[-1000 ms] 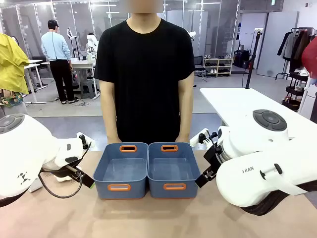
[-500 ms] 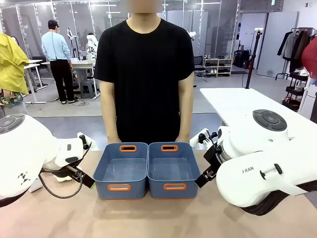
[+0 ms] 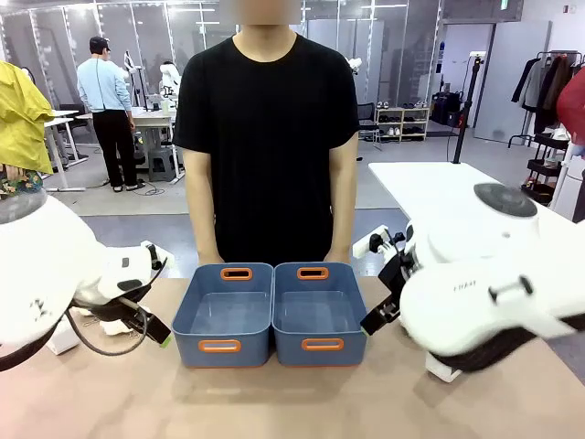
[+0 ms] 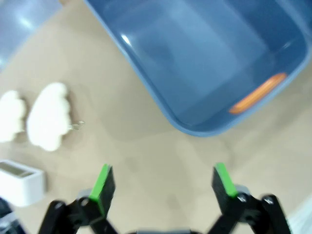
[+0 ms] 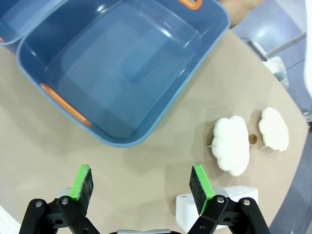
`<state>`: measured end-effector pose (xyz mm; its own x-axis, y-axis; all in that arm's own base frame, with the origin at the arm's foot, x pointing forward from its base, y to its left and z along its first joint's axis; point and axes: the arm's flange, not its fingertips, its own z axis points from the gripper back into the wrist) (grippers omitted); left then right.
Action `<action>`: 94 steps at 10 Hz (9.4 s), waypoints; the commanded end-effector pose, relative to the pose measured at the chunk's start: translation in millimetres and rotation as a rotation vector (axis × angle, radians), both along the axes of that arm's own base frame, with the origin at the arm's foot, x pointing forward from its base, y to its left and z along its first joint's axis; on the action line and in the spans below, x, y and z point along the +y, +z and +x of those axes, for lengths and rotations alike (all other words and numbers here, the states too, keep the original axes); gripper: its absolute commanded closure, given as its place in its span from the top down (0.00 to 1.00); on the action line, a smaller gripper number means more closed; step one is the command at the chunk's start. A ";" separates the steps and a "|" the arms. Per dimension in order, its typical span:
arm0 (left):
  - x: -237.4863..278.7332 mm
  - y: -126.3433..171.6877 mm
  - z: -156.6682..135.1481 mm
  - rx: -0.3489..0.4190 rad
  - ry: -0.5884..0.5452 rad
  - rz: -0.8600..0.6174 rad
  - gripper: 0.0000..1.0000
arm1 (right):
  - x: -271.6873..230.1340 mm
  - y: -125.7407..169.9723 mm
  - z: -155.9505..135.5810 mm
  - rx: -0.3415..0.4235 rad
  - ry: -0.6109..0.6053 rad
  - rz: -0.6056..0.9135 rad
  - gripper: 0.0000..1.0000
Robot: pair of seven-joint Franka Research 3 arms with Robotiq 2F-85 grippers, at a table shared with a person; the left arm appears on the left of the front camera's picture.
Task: Sort the digital clocks into the basket.
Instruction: Pick up the Digital clock from the table and place it into the empty Plastic storage basket.
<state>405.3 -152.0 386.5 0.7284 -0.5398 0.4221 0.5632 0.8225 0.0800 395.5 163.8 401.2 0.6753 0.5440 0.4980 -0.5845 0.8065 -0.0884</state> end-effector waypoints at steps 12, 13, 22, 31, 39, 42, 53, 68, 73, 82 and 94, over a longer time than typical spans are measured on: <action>301.1 21.0 -23.0 0.168 -0.040 -1.158 1.00 | -293.9 29.3 -77.6 0.374 -0.113 1.012 1.00; 328.2 18.5 -35.0 0.122 0.025 -1.191 1.00 | -312.3 27.2 -96.4 0.343 -0.151 1.027 1.00; 381.1 23.3 -71.2 0.040 0.143 -1.189 1.00 | -360.6 33.9 -132.4 0.263 -0.261 1.021 1.00; 381.1 23.3 -71.2 0.040 0.143 -1.189 1.00 | -360.6 33.9 -132.4 0.263 -0.261 1.021 1.00; 293.2 103.9 11.8 0.247 0.834 -0.625 1.00 | -360.6 33.9 -132.4 0.263 -0.261 1.021 1.00; 257.1 97.4 93.4 0.323 1.069 -0.471 1.00 | -360.6 33.9 -132.4 0.263 -0.261 1.021 1.00; 265.0 -61.3 170.6 0.503 1.299 -0.198 1.00 | -360.6 33.9 -132.4 0.263 -0.261 1.021 1.00; 263.4 22.6 129.2 0.420 1.097 -0.197 0.00 | -360.6 33.9 -132.4 0.263 -0.261 1.021 1.00; 263.4 22.6 129.2 0.420 1.097 -0.197 0.00 | -360.6 33.9 -132.4 0.263 -0.261 1.021 1.00; 263.4 22.6 129.2 0.420 1.097 -0.197 0.00 | -360.6 33.9 -132.4 0.263 -0.261 1.021 1.00; 215.6 68.5 106.4 0.427 0.819 -0.213 0.51 | -360.6 33.9 -132.4 0.263 -0.261 1.021 1.00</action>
<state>528.6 89.4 425.2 0.9215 0.3855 0.0471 -0.3734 0.9128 -0.1656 263.5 -198.0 434.7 0.8638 -0.2234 0.4516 -0.2780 0.5362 0.7970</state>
